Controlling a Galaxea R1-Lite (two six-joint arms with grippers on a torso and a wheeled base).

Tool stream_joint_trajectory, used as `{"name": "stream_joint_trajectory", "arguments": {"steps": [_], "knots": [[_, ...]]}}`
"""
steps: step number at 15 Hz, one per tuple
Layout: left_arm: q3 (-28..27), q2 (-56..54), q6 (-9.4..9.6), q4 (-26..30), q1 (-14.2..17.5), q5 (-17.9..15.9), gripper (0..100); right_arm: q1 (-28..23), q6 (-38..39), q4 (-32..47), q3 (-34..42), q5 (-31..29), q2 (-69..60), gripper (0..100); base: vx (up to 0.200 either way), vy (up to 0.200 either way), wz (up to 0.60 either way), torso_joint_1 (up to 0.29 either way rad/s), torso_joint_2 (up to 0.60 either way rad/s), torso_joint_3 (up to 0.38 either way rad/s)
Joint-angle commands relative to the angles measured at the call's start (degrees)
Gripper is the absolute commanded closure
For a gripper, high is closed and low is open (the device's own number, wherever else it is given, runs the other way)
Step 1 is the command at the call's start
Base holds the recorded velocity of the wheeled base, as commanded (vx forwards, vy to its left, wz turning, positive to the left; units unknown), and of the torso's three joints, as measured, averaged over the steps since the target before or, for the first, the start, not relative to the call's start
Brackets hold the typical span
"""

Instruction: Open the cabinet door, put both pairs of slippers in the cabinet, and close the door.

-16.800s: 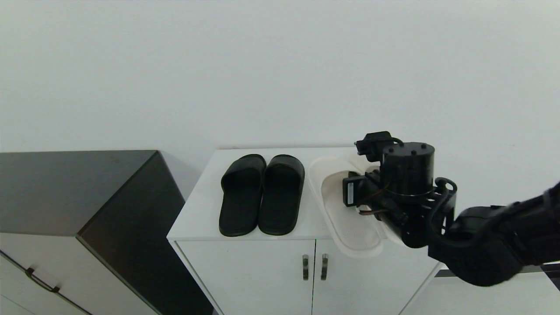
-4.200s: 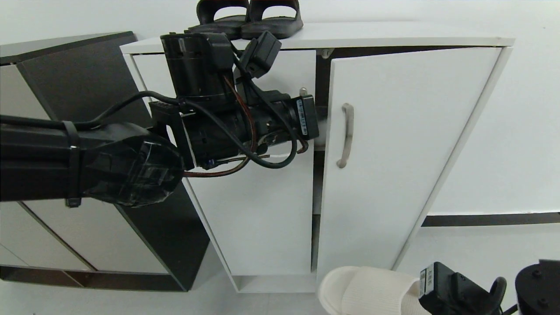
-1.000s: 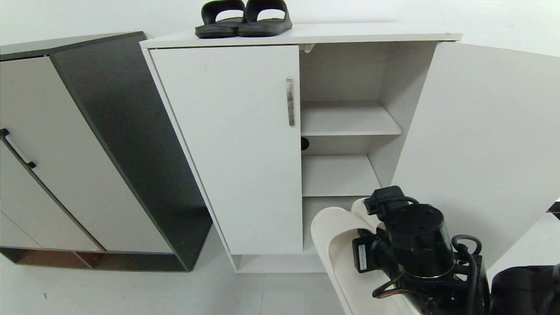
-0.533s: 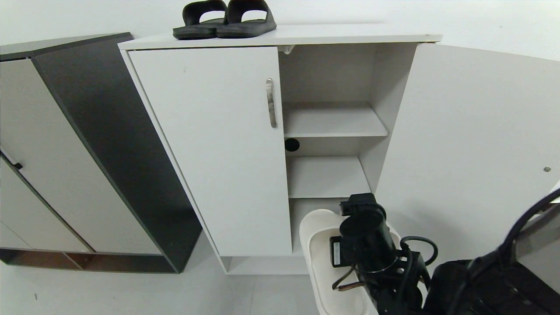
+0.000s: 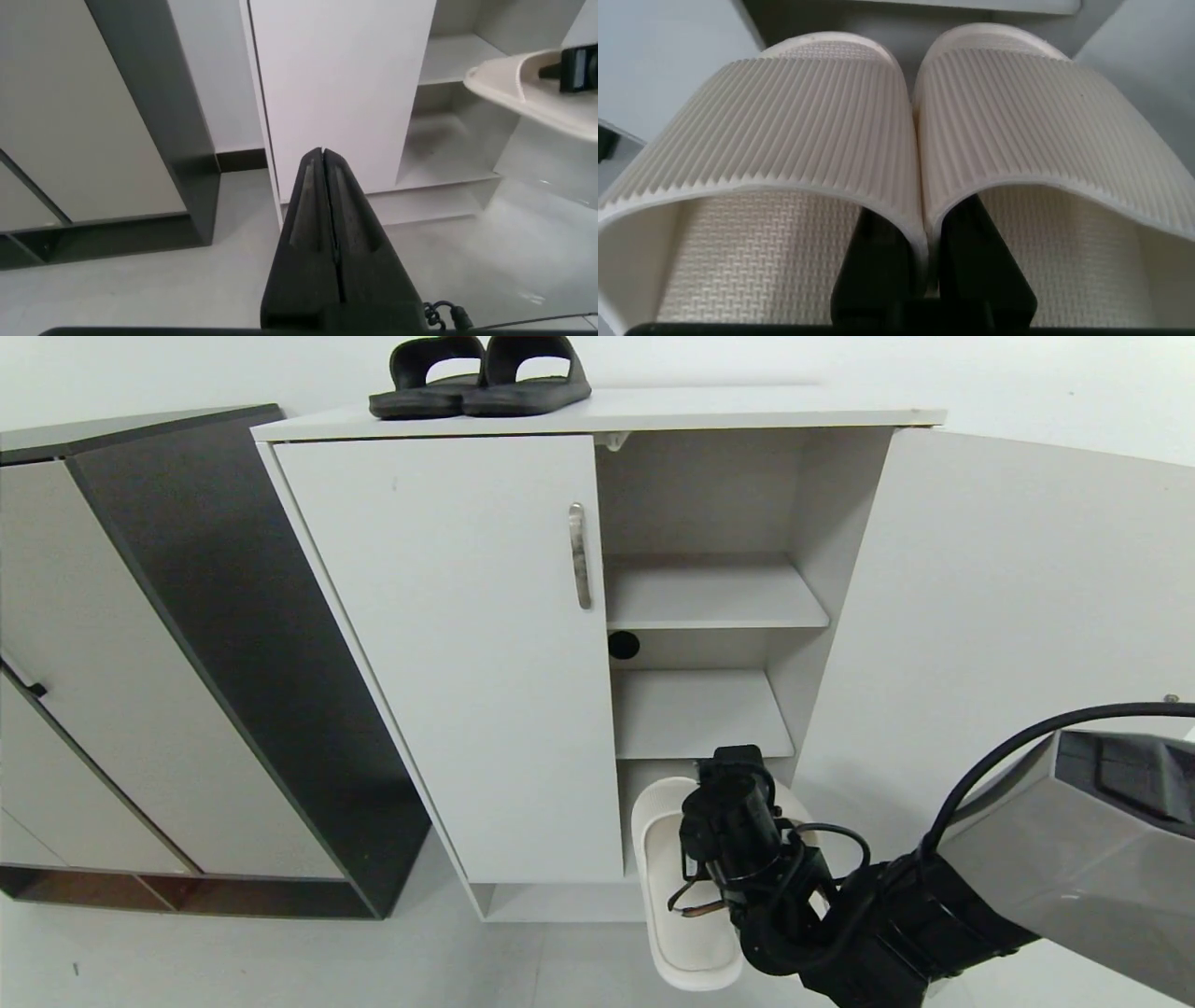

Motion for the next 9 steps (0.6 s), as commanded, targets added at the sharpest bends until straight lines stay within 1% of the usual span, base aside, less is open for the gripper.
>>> {"name": "stream_joint_trajectory", "arguments": {"steps": [1, 4, 6, 7, 9], "knots": [[0.01, 0.14, -0.1, 0.05, 0.02, 0.07, 100, -0.19, 0.08, -0.16, -0.25, -0.05, 1.58, 100, 0.0, 0.0, 0.0, 0.0, 0.0, 0.0], [0.01, 0.14, -0.19, 0.05, 0.02, 0.07, 100, -0.45, 0.34, -0.6, -0.34, -0.22, 2.98, 100, 0.0, 0.0, 0.0, 0.0, 0.0, 0.0], [0.01, 0.14, -0.19, 0.05, 0.02, 0.15, 100, -0.72, 0.17, -3.76, -0.61, -0.84, 4.48, 100, 0.0, 0.0, 0.0, 0.0, 0.0, 0.0], [0.01, 0.14, -0.19, 0.05, 0.02, 0.15, 100, -0.81, -0.19, -4.82, -0.78, -1.8, 5.0, 100, 0.0, 0.0, 0.0, -0.002, 0.01, -0.11], [0.01, 0.14, -0.19, 0.05, 0.02, 0.07, 100, -0.98, -1.33, -6.14, -0.87, -1.89, 5.09, 100, 0.0, 0.0, 0.0, 0.005, 0.0, -0.178]]}}
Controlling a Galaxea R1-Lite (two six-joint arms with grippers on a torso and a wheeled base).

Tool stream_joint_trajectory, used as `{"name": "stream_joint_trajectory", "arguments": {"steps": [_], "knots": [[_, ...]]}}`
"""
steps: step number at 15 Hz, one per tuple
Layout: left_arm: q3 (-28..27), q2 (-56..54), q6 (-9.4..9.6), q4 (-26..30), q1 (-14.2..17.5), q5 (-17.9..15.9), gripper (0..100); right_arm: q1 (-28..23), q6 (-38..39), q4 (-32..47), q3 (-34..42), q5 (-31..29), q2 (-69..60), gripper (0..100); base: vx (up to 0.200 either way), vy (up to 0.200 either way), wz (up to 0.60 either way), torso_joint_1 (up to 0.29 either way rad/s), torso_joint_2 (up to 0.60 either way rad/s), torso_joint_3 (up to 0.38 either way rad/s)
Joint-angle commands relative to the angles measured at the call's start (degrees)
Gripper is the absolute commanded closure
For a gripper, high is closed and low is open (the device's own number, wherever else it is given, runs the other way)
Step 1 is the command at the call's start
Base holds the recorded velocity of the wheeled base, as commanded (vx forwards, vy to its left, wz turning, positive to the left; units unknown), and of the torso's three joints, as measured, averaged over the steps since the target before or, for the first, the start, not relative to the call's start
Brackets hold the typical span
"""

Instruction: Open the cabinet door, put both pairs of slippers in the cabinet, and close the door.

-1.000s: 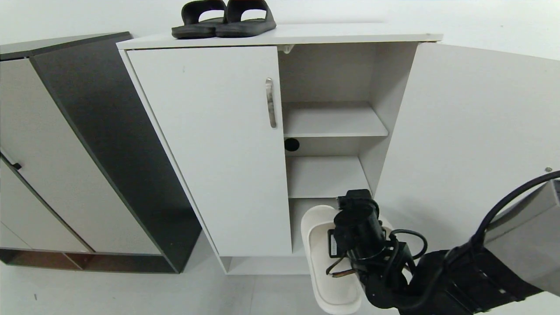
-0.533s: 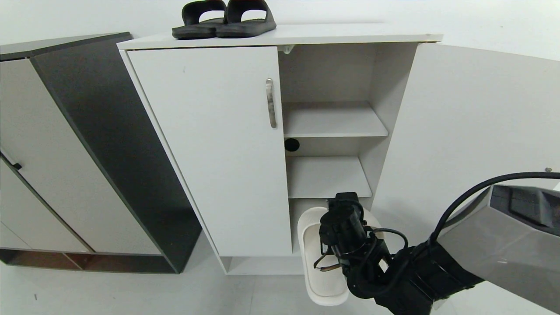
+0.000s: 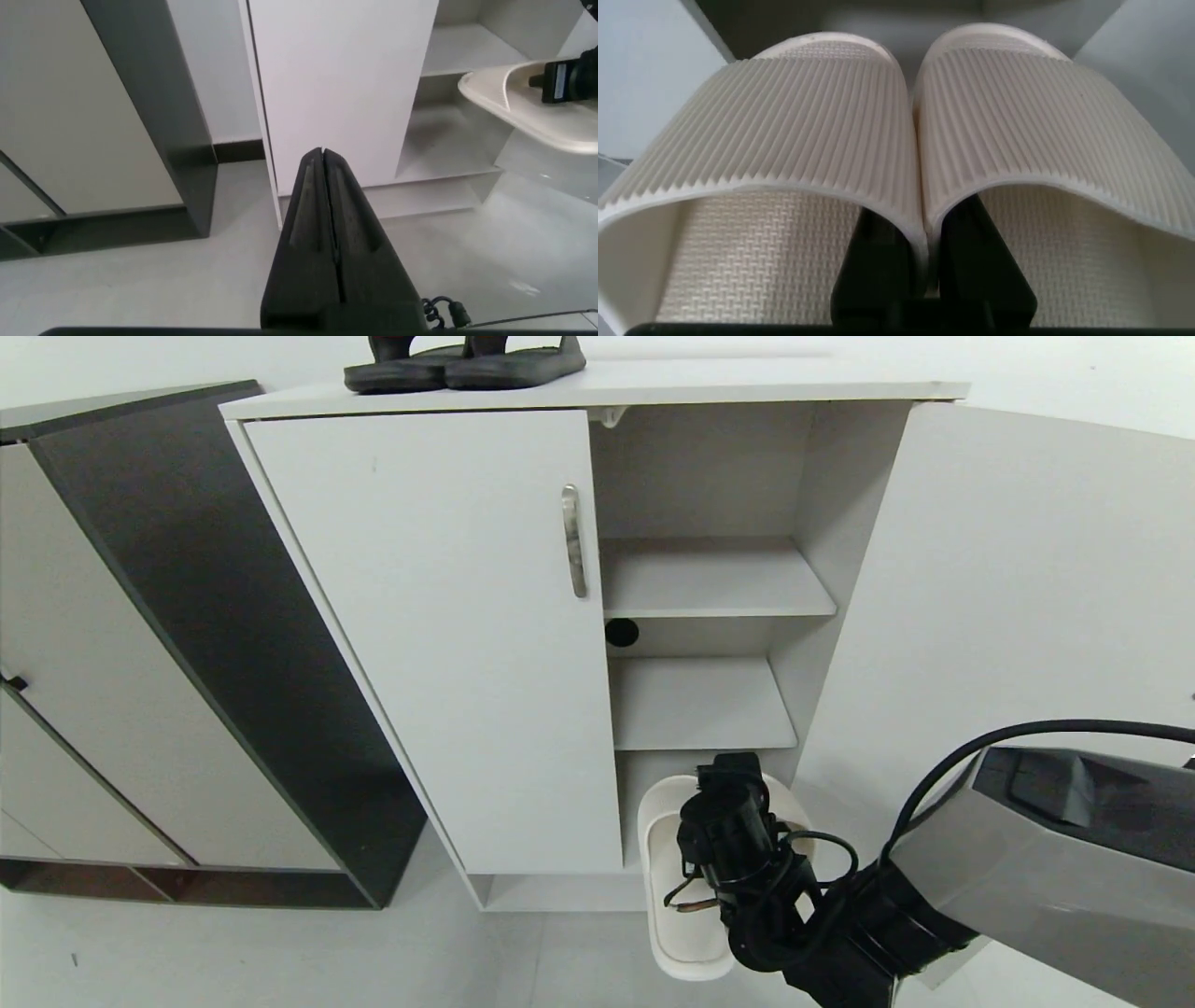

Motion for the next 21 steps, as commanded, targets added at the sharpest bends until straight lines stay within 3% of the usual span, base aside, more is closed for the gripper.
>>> {"name": "stream_joint_trajectory", "arguments": {"steps": [1, 8, 21], "knots": [[0.01, 0.11, 0.02, -0.01, 0.01, -0.02, 100, -0.58, -1.09, -1.6, -0.08, 0.11, 0.81, 100, 0.0, 0.0, 0.0, 0.002, 0.0, -0.183], [0.01, 0.11, -0.16, -0.01, 0.01, 0.07, 100, -1.29, -13.83, -26.65, 0.98, -0.6, 3.36, 100, 0.0, 0.0, 0.0, 0.002, 0.0, -0.194], [0.01, 0.11, -1.39, -0.01, 0.01, 0.77, 100, -3.22, -17.88, -32.01, 1.86, -0.6, 2.83, 100, 0.015, 0.0, 0.0, 0.0, 0.0, -0.036]]}}
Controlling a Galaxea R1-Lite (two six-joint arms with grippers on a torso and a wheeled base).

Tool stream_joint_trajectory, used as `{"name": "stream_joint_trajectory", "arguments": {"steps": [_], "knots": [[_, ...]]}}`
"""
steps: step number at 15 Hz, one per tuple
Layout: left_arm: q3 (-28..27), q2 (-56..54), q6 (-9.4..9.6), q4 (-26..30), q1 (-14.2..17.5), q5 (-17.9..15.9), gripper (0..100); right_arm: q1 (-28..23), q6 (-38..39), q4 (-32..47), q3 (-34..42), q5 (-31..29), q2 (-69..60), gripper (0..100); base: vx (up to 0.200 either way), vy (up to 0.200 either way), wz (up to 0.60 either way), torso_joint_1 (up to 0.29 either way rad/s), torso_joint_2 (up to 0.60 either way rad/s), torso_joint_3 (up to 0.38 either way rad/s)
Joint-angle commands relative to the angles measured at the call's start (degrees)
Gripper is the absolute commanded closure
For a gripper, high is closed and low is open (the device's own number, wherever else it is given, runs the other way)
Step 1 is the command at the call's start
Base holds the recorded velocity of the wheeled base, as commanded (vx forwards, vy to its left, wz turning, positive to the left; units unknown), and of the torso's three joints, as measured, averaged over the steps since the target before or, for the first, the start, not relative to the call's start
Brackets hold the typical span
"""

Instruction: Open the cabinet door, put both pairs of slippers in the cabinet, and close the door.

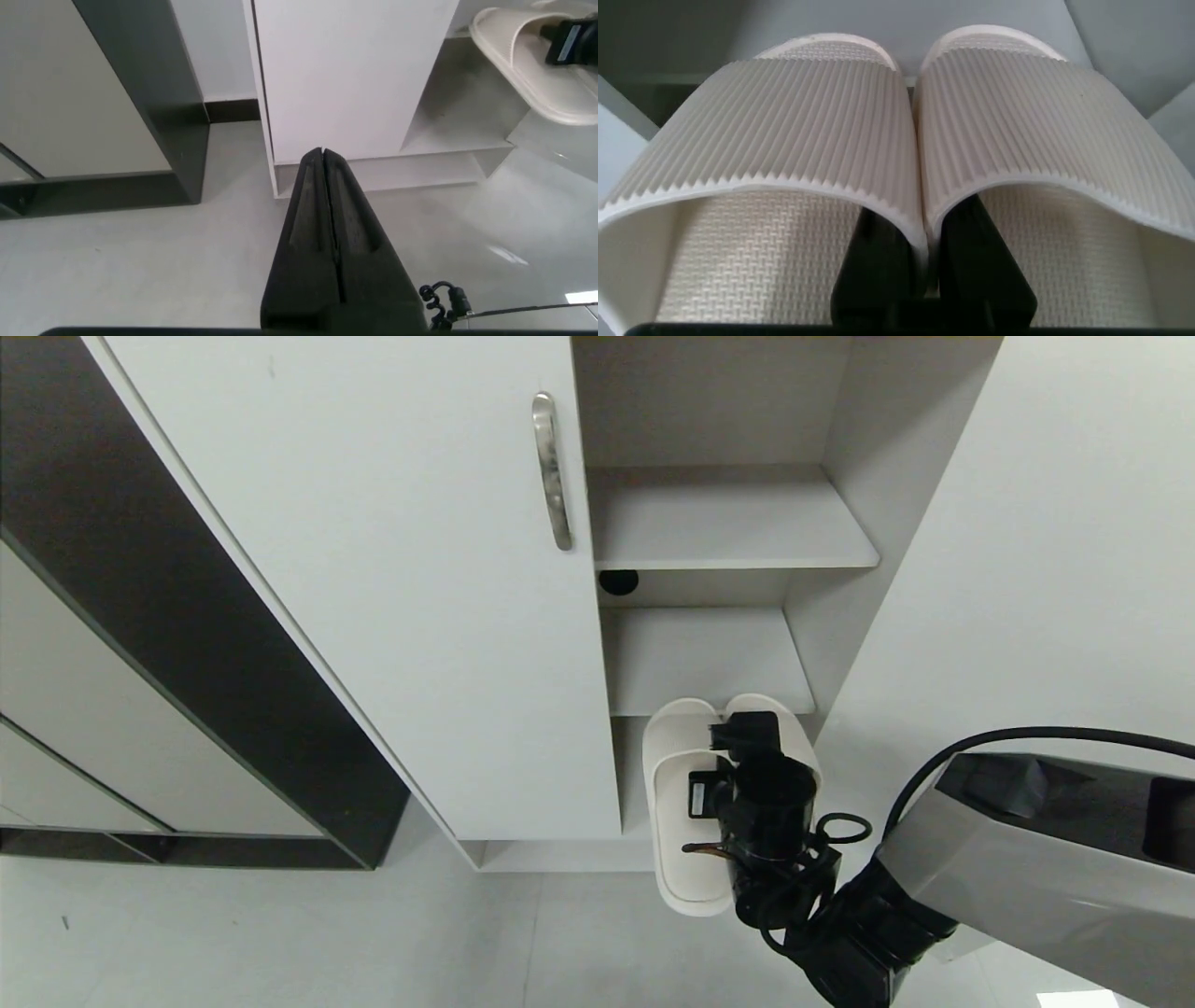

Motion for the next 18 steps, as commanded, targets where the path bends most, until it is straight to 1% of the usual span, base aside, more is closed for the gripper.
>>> {"name": "stream_joint_trajectory", "arguments": {"steps": [1, 8, 11, 14, 16, 17, 18], "knots": [[0.01, 0.09, -0.01, -0.01, 0.01, 0.03, 100, -0.13, 0.0, 0.01, 0.02, 0.02, -0.23, 100, 0.2, 0.0, 0.0, -0.007, 0.01, 0.007], [0.01, 0.09, -0.01, -0.01, 0.01, 0.03, 100, -0.13, 0.0, -2.71, 0.02, 0.02, 0.21, 100, 0.2, 0.0, 0.0, 0.004, 0.01, 0.002], [0.01, 0.09, -0.01, -0.01, 0.01, 0.03, 100, -0.13, 0.08, -3.07, 0.89, 0.54, 0.21, 100, 0.0, 0.0, 0.0, 0.0, 0.0, 0.0], [0.01, 0.09, -0.01, -0.01, 0.01, 0.03, 100, -0.3, 0.08, -3.68, 2.92, 3.36, 0.21, 100, 0.0, 0.0, 0.0, 0.0, 0.0, 0.0], [0.01, 0.09, -0.01, -0.01, 0.01, 0.03, 100, -1.18, -0.09, -3.24, 2.12, 4.41, 0.21, 100, 0.0, 0.0, 0.0, 0.0, 0.0, 0.0], [0.01, 0.09, -0.01, -0.01, 0.01, 0.03, 100, -2.23, -0.09, -1.57, 0.1, 6.17, 0.56, 100, 0.0, 0.0, 0.0, 0.0, 0.0, 0.0], [0.01, 0.09, -0.01, -0.01, 0.01, 0.03, 100, -3.2, -0.18, 0.1, -1.74, 6.26, 1.0, 100, 0.0, 0.0, 0.0, 0.0, 0.0, 0.0]]}}
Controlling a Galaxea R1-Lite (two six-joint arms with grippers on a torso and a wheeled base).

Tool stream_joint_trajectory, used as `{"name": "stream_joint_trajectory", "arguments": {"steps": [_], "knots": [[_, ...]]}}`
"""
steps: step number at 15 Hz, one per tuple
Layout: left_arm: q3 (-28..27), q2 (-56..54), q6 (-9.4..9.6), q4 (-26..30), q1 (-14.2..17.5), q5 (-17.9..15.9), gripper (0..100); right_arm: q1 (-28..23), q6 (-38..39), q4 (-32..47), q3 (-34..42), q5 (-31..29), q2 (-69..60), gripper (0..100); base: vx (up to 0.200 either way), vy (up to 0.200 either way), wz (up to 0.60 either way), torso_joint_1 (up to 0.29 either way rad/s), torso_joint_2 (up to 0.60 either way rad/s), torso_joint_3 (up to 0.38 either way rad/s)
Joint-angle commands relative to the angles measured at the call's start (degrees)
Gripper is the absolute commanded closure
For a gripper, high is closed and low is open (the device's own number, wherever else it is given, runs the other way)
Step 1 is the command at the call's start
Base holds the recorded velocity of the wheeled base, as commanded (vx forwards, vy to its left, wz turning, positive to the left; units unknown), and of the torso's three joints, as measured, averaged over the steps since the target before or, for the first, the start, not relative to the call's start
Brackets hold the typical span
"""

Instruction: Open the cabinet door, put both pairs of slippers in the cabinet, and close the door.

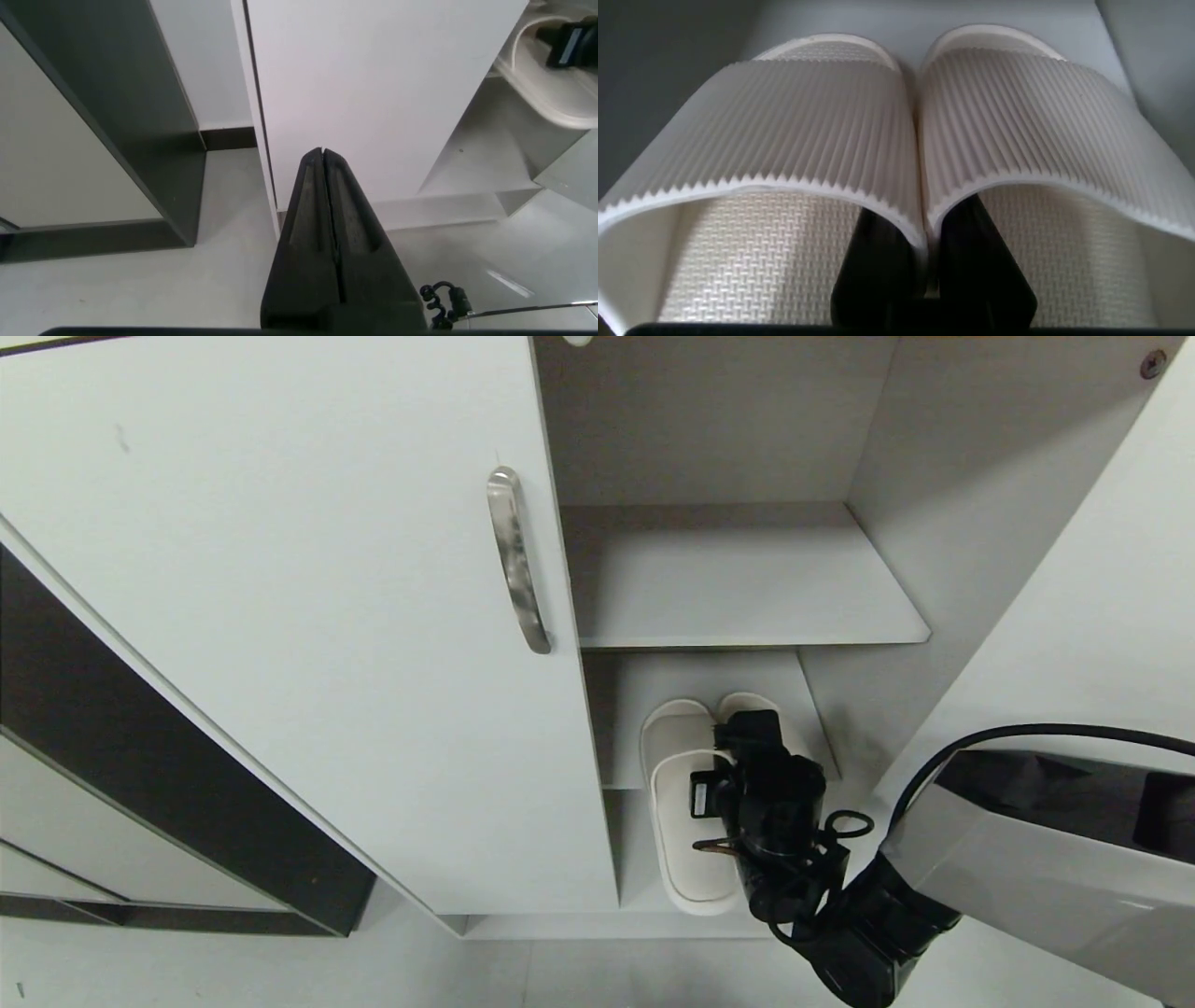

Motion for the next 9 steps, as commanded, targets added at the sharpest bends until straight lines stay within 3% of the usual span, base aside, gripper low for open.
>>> {"name": "stream_joint_trajectory", "arguments": {"steps": [1, 9], "knots": [[0.01, 0.09, -0.01, -0.01, -0.01, 0.0, 100, -1.76, -0.02, 1.96, -3.59, 0.41, 1.02, 100, 0.0, 0.0, 0.0, 0.0, 0.0, 0.0], [0.01, 0.09, -0.36, -0.01, -0.01, 0.0, 100, -5.62, -0.02, 14.44, -21.25, 2.69, 5.42, 100, 0.0, 0.0, 0.0, 0.0, 0.0, 0.0]]}}
